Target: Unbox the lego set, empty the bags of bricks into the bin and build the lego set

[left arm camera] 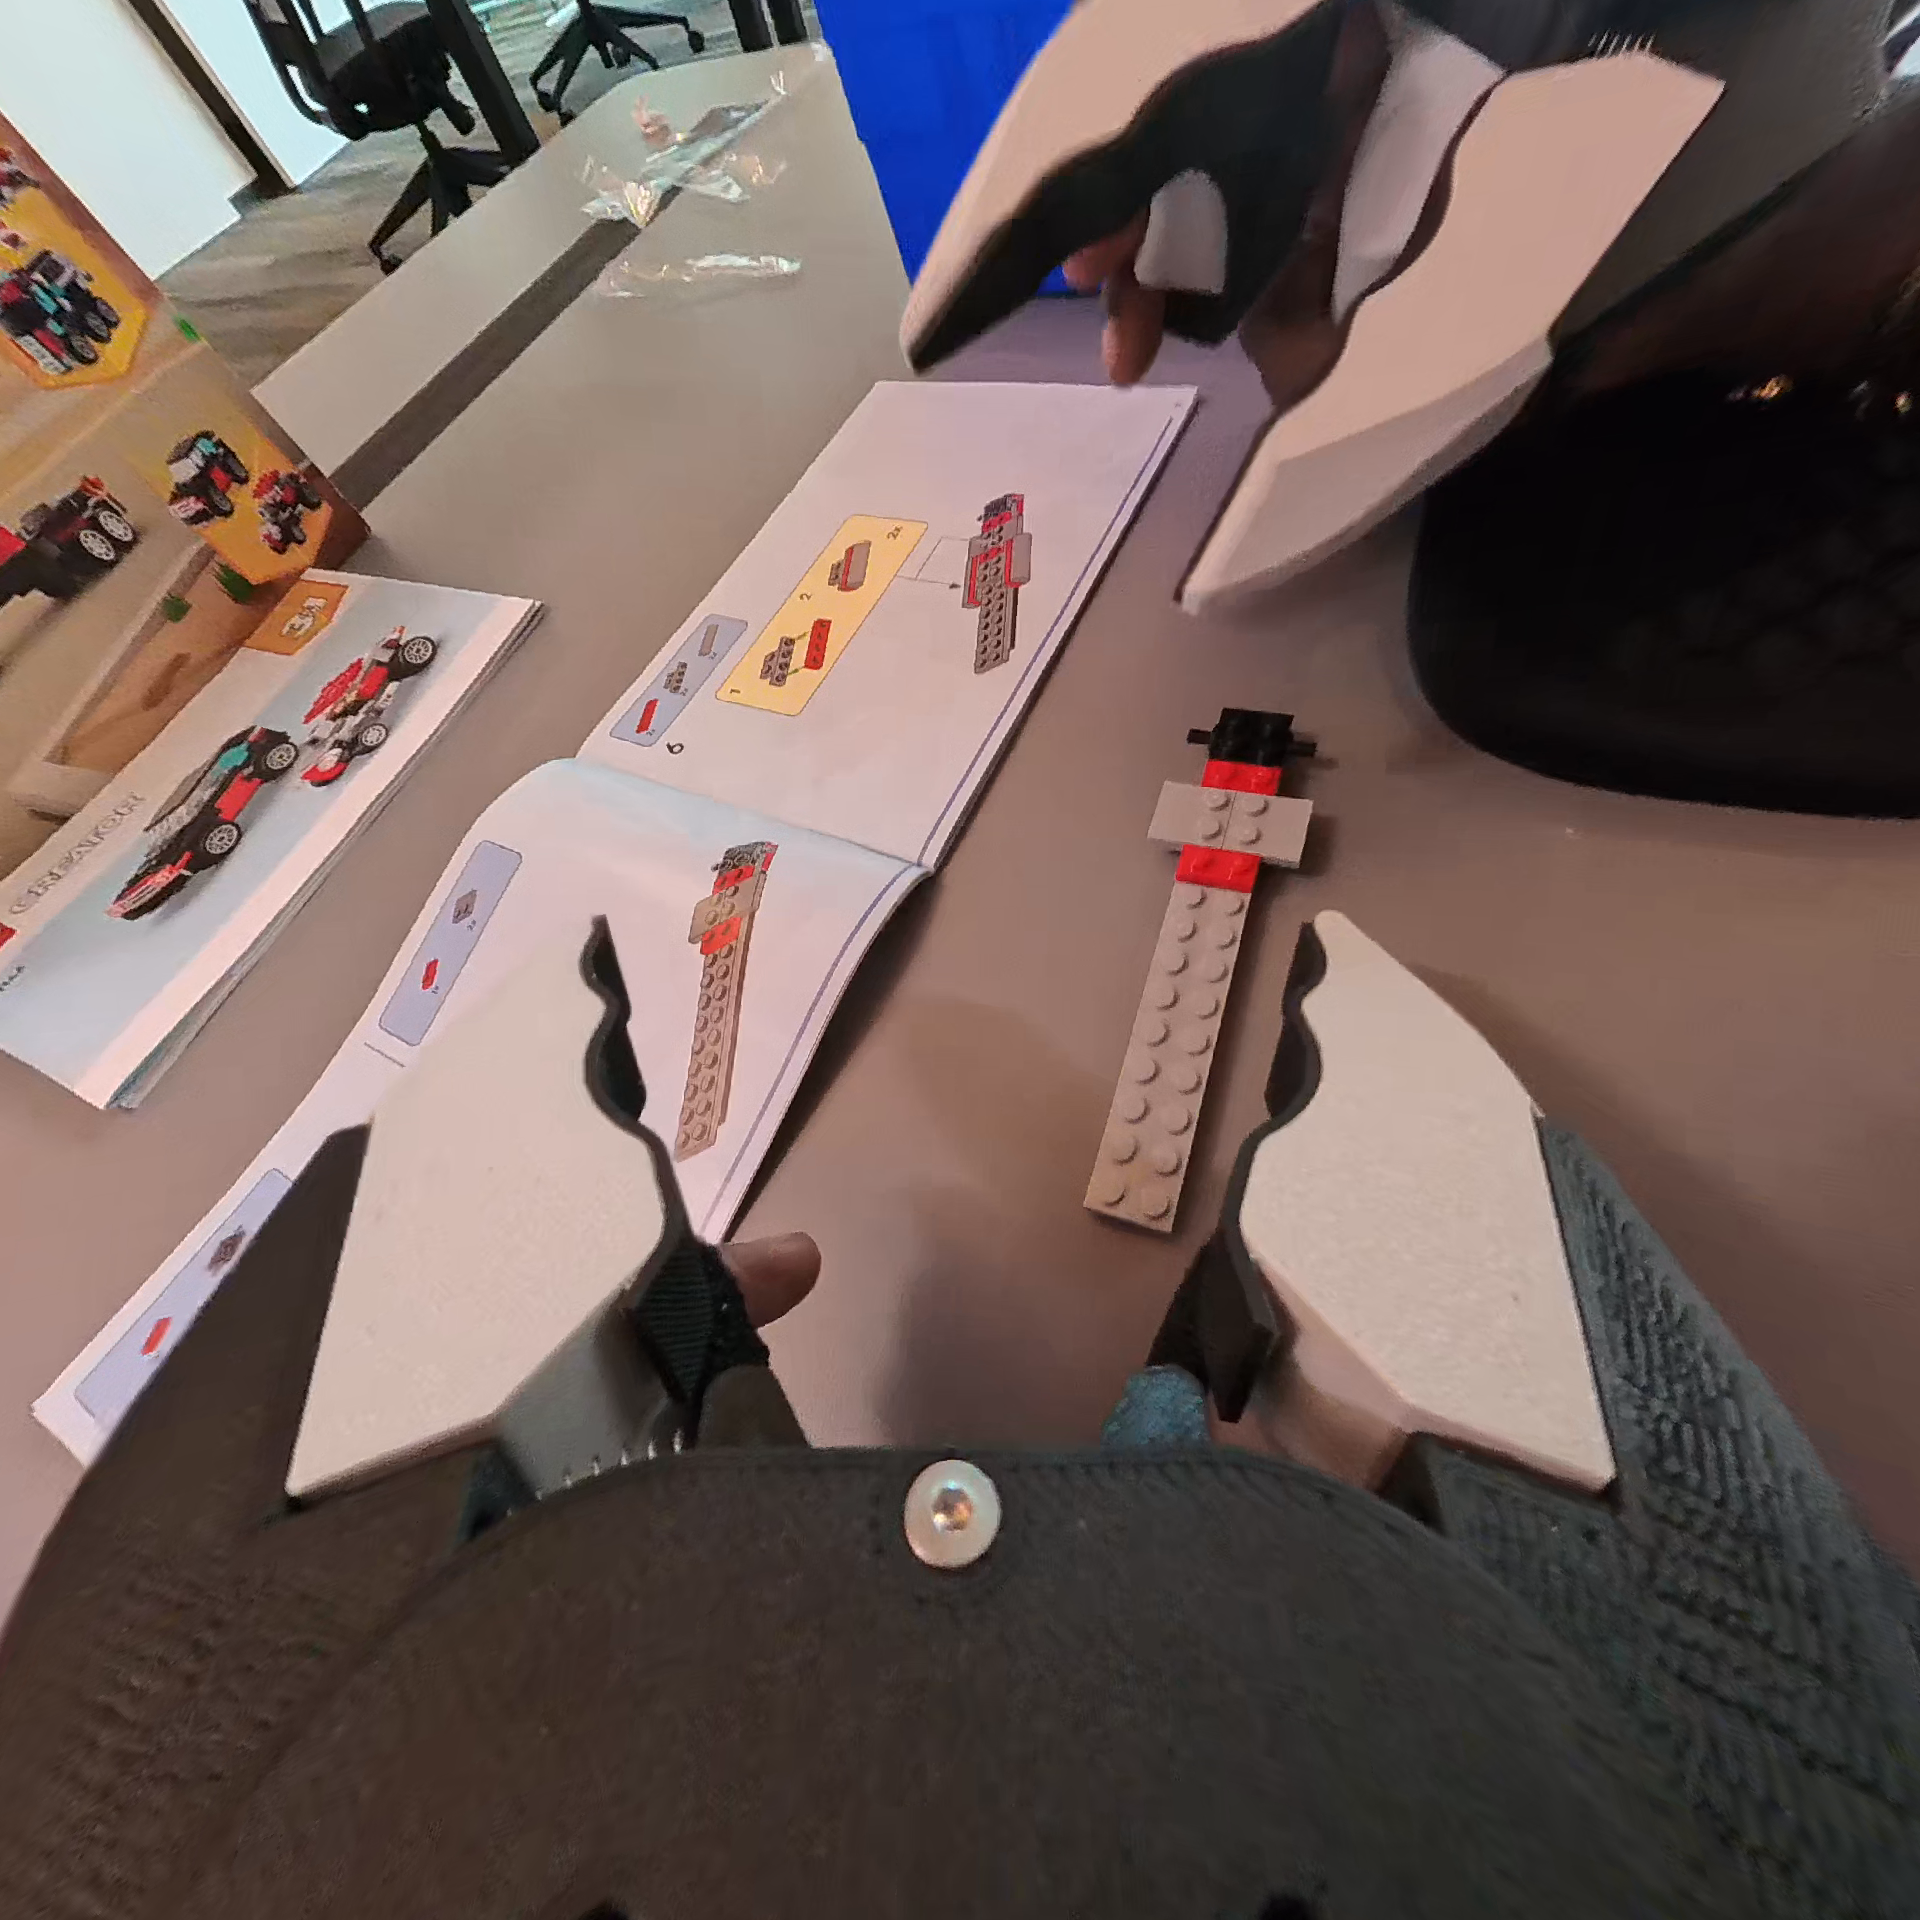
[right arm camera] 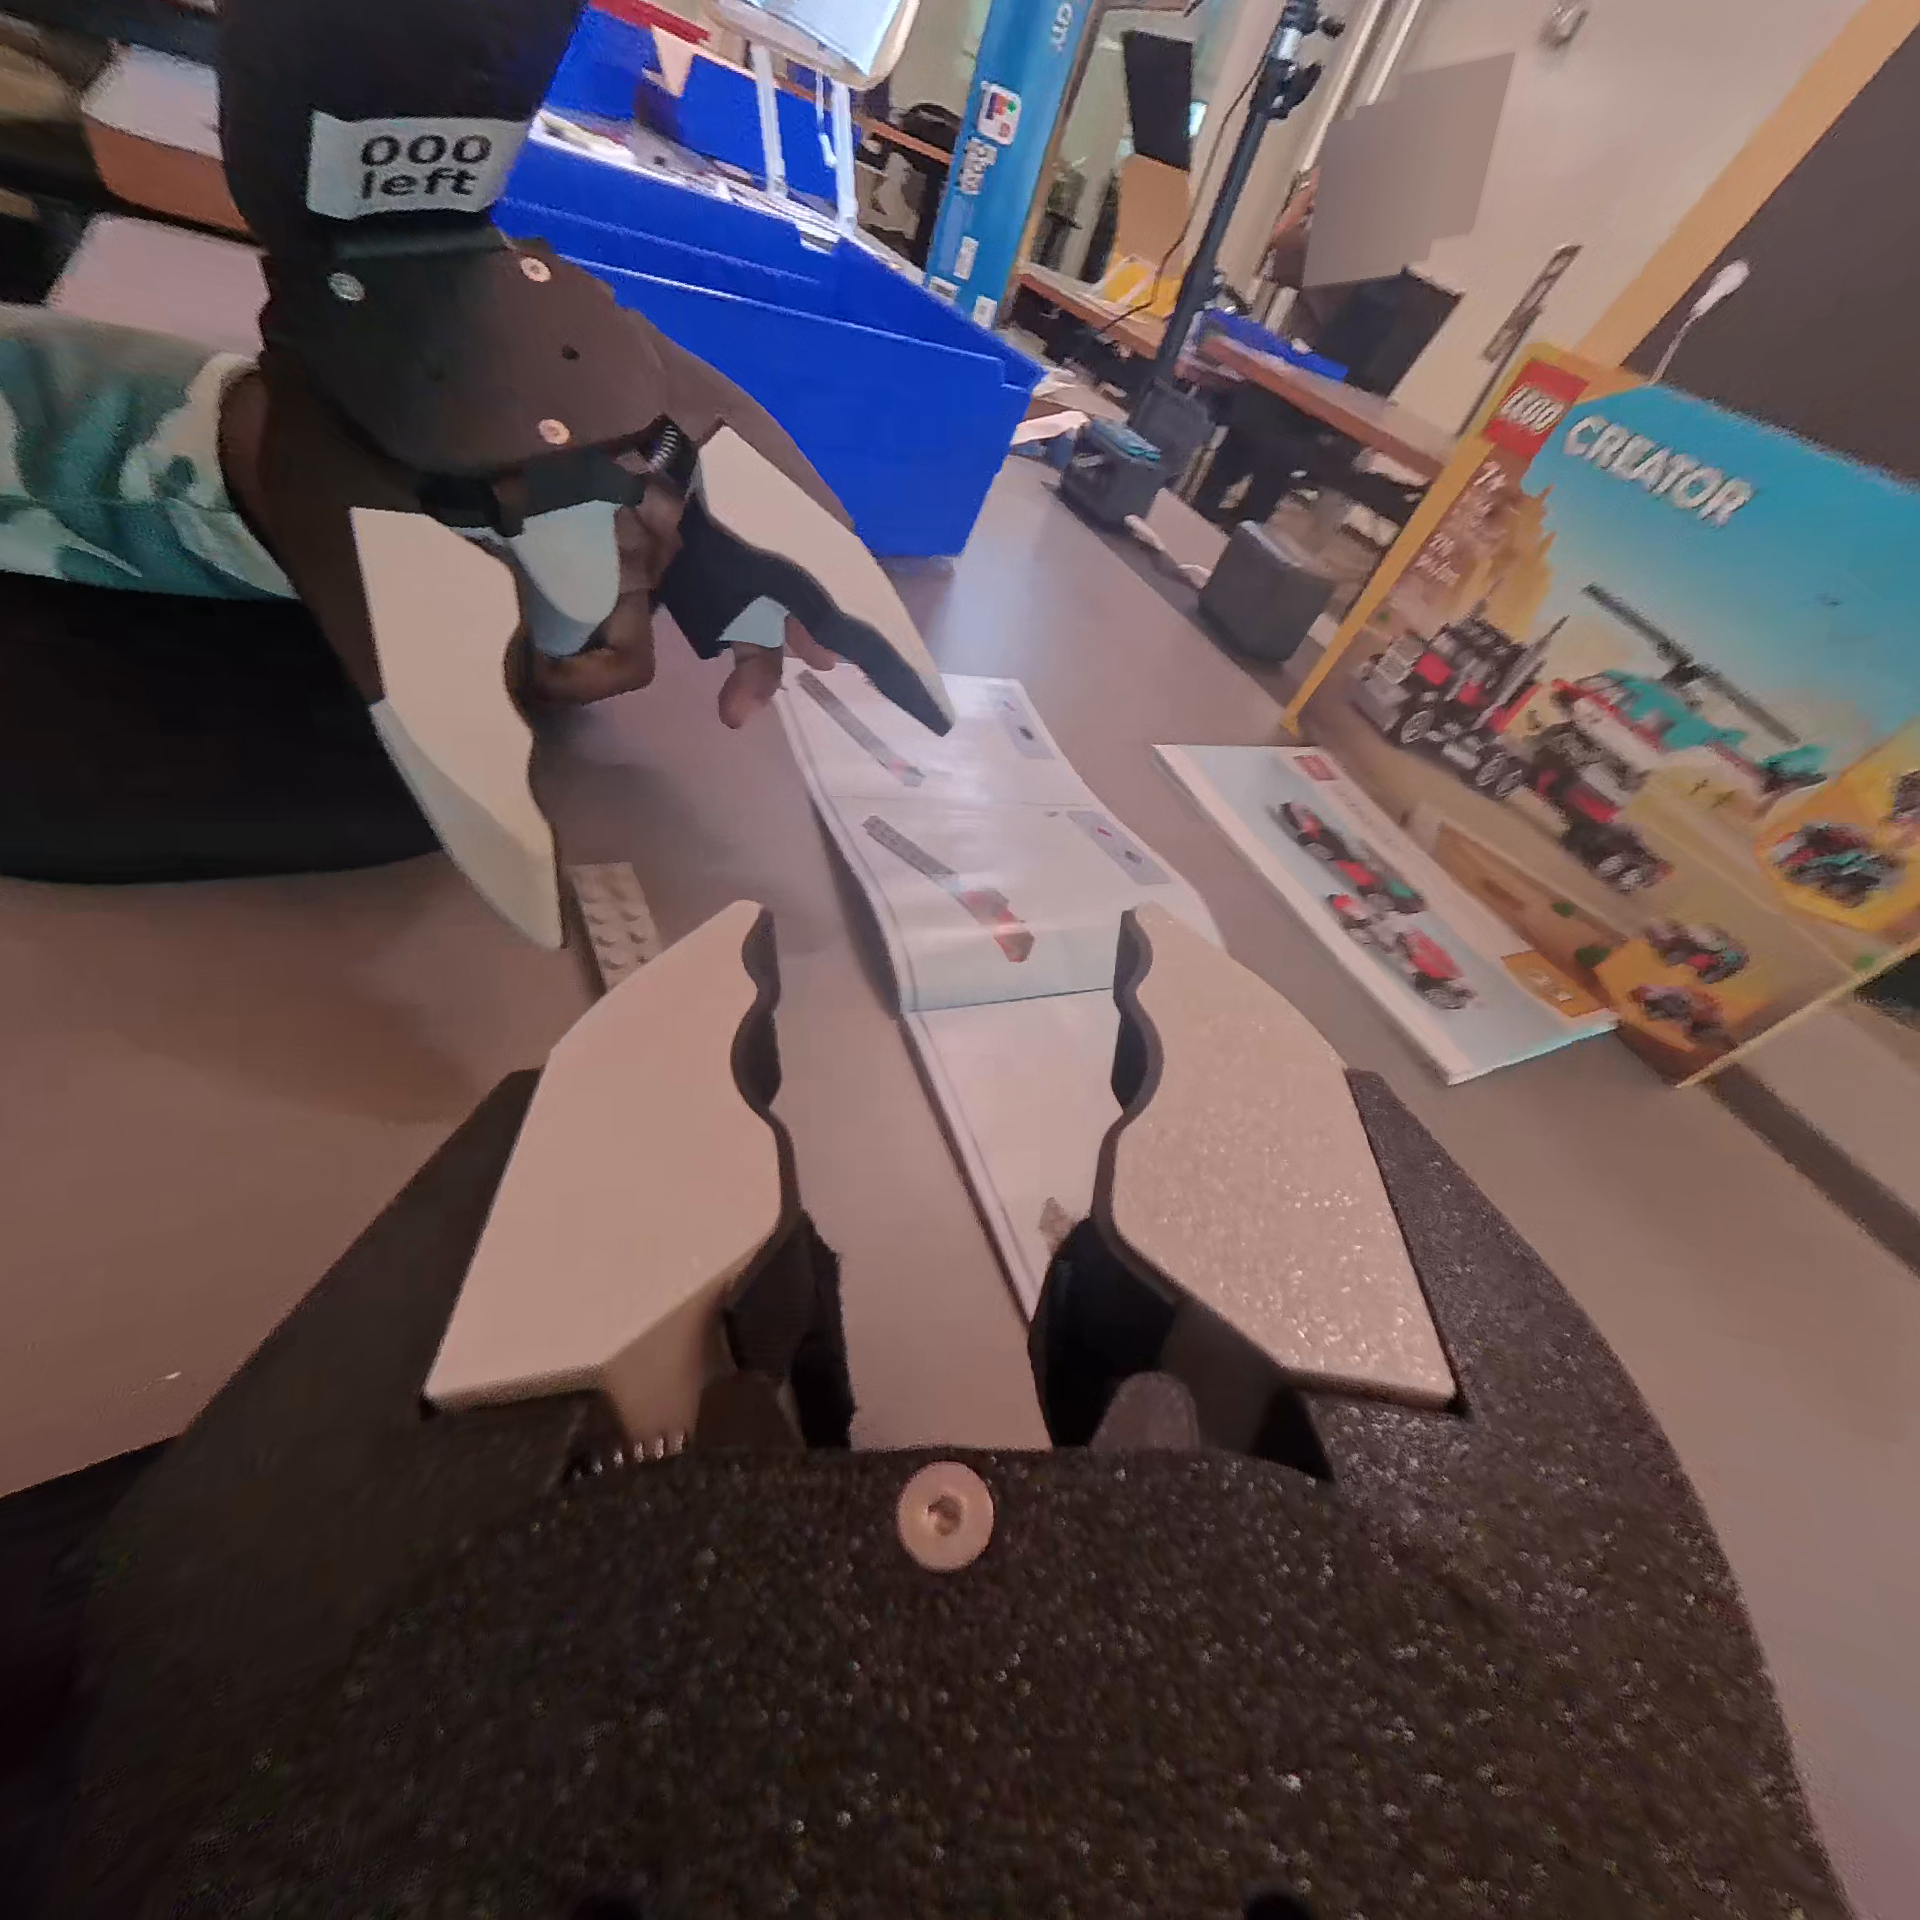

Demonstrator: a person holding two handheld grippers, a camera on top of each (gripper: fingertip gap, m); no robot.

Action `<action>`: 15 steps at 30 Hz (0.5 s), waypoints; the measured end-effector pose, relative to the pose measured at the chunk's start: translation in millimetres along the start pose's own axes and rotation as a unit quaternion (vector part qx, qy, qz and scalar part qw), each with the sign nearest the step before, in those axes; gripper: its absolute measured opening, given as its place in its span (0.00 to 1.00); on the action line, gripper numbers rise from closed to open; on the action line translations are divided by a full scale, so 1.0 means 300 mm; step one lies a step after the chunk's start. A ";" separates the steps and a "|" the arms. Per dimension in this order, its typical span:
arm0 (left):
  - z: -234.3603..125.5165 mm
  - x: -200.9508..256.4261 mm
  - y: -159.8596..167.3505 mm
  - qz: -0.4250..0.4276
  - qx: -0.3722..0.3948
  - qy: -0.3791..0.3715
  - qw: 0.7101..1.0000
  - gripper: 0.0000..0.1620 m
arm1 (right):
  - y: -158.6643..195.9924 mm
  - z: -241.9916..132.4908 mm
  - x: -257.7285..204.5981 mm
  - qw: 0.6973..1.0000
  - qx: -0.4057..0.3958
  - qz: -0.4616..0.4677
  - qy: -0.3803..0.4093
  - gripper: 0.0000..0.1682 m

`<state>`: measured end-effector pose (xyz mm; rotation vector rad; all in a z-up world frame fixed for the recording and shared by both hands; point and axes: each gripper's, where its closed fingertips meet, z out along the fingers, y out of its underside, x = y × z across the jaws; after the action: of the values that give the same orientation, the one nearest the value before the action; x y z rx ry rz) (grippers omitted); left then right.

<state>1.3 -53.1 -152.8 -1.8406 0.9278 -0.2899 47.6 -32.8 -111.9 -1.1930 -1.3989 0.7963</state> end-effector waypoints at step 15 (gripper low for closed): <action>-0.081 0.004 -0.061 -0.017 0.074 0.013 0.997 0.34 | 0.027 -0.006 -0.039 0.996 -0.022 0.046 -0.076 0.48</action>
<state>-3.4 -67.0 -126.0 -1.7208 0.8710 -0.3936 50.1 -42.1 -122.7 -1.2586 -1.4998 0.9408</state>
